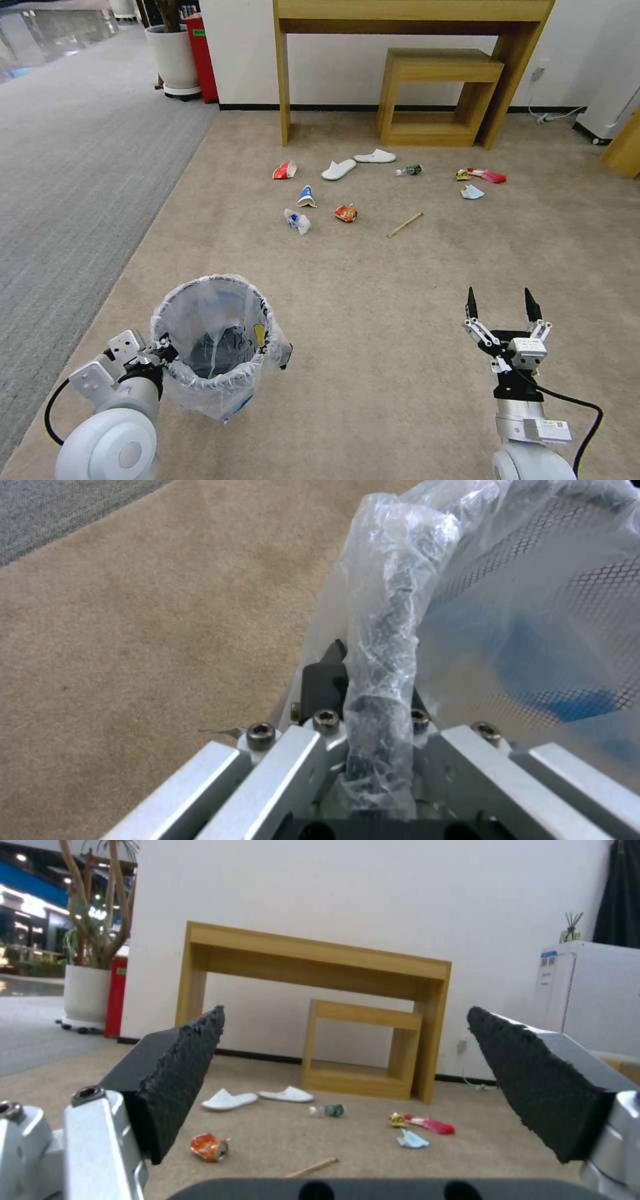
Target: Pick up the trash bin and place the garbage on the floor into it.
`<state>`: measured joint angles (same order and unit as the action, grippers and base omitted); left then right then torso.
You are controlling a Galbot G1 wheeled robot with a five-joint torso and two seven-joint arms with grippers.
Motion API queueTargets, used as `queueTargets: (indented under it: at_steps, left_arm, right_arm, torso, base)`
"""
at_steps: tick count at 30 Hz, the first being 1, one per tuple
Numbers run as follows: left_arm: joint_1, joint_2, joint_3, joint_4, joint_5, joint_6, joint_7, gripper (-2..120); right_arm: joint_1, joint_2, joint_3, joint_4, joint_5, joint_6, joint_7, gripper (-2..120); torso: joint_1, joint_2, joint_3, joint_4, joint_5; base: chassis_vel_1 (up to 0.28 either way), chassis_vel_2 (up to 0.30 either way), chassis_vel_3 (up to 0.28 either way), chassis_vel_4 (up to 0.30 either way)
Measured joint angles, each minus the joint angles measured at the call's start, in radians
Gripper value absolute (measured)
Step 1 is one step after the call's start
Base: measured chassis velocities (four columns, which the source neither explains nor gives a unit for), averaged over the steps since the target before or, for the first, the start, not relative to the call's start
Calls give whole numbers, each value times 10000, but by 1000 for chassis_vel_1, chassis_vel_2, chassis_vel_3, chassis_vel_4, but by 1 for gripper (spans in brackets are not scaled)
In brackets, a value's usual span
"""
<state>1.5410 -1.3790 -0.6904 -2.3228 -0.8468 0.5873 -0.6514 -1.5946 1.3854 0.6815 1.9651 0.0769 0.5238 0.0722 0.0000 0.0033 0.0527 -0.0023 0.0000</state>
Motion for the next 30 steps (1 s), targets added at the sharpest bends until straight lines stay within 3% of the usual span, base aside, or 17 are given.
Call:
queueTargets:
  at_steps: [17,30]
  left_arm:
    - [80,-12,36,-76,86,-26,43,1]
    - [97,-16,59,-97,130,-39,49,1]
  right_arm:
    - [-99,13,54,65,-169,-61,8,93]
    - [-114,39,26,109,-272,-111,16,93]
  torso:
    - [0,0,0,0,0]
    - [0,-1,0,0,0]
  base:
    - [0,0,0,0]
    - [-73,72,67,-79]
